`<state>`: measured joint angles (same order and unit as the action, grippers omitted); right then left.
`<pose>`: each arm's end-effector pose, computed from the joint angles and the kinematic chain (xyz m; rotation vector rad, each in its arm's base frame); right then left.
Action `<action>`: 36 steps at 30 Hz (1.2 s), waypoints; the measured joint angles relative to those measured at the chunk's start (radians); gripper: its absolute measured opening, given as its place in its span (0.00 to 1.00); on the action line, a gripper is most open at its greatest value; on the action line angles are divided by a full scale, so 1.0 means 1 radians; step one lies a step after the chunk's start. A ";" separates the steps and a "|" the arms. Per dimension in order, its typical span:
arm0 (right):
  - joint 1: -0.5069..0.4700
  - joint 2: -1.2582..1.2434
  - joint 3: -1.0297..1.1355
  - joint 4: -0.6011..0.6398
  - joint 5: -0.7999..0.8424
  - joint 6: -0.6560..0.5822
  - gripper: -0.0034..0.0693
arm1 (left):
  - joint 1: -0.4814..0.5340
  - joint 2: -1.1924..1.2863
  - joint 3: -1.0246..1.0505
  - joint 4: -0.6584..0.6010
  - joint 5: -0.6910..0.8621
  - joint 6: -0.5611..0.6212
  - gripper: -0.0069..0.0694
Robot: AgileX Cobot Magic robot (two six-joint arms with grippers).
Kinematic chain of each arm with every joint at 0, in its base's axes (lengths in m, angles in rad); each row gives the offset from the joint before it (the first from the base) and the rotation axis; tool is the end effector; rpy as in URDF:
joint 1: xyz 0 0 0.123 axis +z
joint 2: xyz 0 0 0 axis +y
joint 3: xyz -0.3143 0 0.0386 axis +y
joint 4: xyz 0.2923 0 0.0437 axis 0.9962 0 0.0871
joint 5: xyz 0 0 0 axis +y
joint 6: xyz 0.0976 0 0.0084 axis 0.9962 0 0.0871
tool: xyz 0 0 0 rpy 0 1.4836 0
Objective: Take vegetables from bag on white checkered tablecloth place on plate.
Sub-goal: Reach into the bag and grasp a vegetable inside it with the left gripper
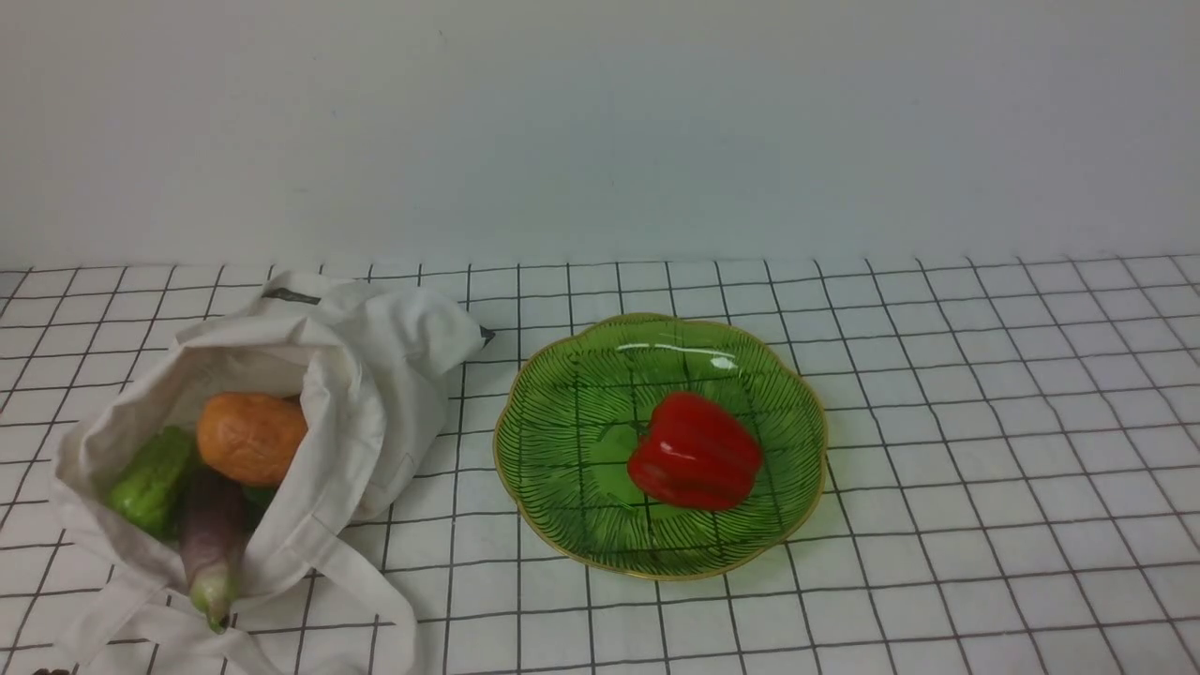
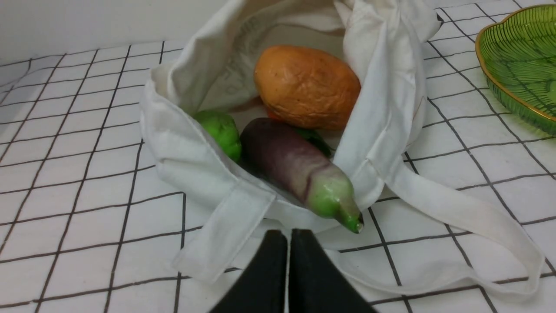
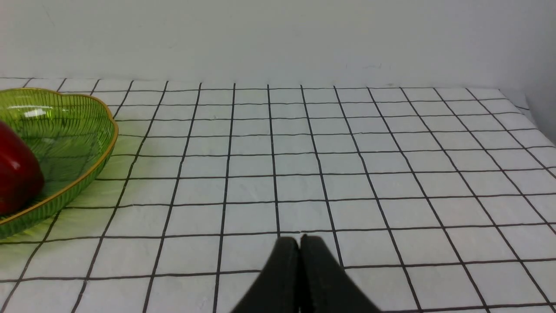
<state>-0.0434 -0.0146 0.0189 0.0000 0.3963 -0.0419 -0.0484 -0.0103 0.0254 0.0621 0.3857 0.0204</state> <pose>0.0707 -0.0031 0.1691 0.0014 1.8846 -0.0584 0.0714 -0.0012 0.1674 0.1030 1.8810 0.0422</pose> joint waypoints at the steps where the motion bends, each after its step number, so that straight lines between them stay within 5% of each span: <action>1: 0.000 0.000 0.000 0.000 0.000 0.000 0.03 | 0.000 0.000 0.000 0.000 0.000 0.000 0.08; 12: 0.000 0.000 0.000 0.000 0.000 0.000 0.03 | 0.000 0.000 0.000 0.033 -0.019 0.011 0.08; 24: 0.000 0.000 0.000 0.000 0.000 0.000 0.03 | 0.000 0.000 0.003 -0.175 -0.354 -0.167 0.08; 36: 0.000 0.000 0.000 0.000 0.000 0.000 0.03 | 0.000 0.000 -0.025 -0.194 -0.643 -0.299 0.08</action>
<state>-0.0434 -0.0146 0.0189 0.0000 0.3963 -0.0419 -0.0484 -0.0103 0.0000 -0.1317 -0.2573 -0.2788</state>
